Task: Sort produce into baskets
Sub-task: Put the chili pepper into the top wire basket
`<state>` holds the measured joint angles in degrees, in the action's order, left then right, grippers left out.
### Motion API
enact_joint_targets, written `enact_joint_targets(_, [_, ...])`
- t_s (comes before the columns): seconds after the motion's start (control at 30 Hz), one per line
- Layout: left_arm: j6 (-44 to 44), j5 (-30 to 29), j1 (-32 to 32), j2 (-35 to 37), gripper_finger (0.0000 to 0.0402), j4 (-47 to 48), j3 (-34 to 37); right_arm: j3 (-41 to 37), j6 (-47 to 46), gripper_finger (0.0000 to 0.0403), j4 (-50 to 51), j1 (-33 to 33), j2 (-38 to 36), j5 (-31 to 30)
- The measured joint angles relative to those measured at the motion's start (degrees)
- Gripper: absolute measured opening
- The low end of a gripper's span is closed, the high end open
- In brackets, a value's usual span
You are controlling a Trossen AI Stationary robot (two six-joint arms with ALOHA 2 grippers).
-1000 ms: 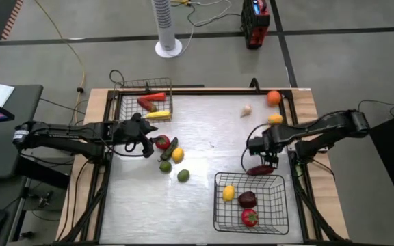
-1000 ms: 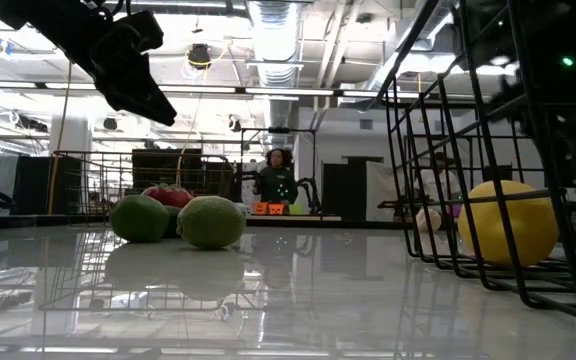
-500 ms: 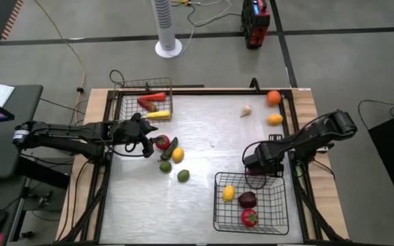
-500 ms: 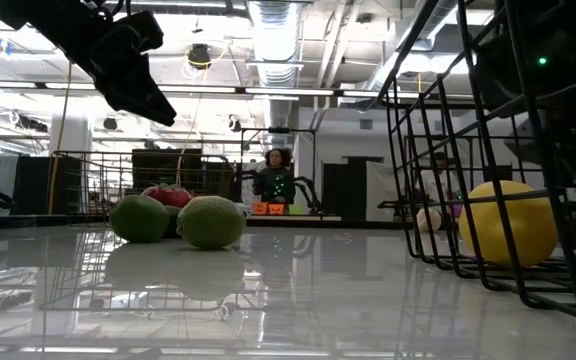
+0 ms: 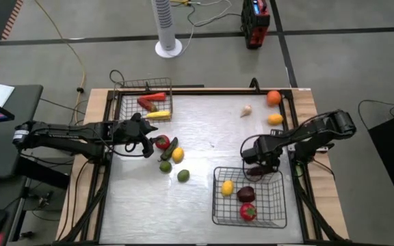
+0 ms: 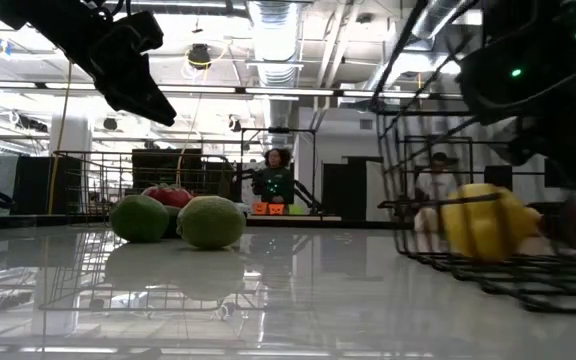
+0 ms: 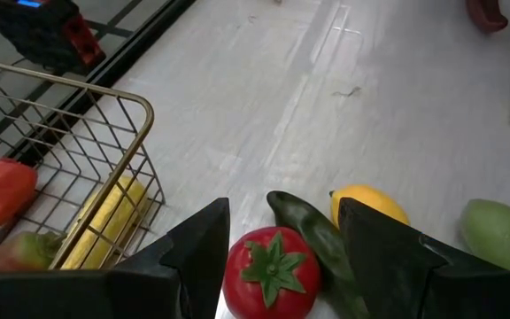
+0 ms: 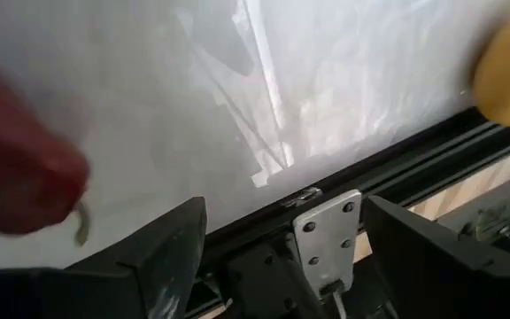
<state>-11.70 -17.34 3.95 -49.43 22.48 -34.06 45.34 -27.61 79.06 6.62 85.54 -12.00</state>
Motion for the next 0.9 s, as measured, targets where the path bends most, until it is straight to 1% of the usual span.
enact_joint_targets(0.2, [0.02, 0.00, -0.02, 0.00, 0.0202, 0.00, 0.00, 0.00, 2.96, 0.0327, -0.74, -9.28, -0.09, 0.31])
enact_joint_targets(0.3, [0.03, 0.00, -0.02, 0.00, 0.0202, 0.51, 0.00, 0.00, 8.00, 0.0327, -3.39, -9.70, -0.09, 2.57])
enact_joint_targets(0.37, [0.45, 0.02, -0.02, 0.00, 0.0202, 1.23, 0.00, 0.00, 9.86, 0.0327, -3.83, -8.17, 0.01, 2.05])
enact_joint_targets(0.43, [0.92, 0.00, -0.02, -0.02, 0.0202, 1.24, 0.00, 0.00, 10.07, 0.0327, -4.11, -6.54, 0.02, 0.56])
enact_joint_targets(0.53, [0.92, 0.00, -0.02, -0.02, 0.0202, 1.20, 0.00, 0.00, 9.61, 0.0327, -4.05, -3.62, 0.03, -0.02])
enact_joint_targets(0.7, [0.76, 0.00, -0.02, -0.02, 0.0202, 1.13, 0.00, 0.00, 9.33, 0.0327, -4.34, 2.94, 0.04, -0.36])
enact_joint_targets(0.9, [0.42, 0.00, -0.02, -0.02, 0.0202, 0.96, 0.00, 0.00, 9.01, 0.0326, -4.26, 10.91, 0.04, -3.85])
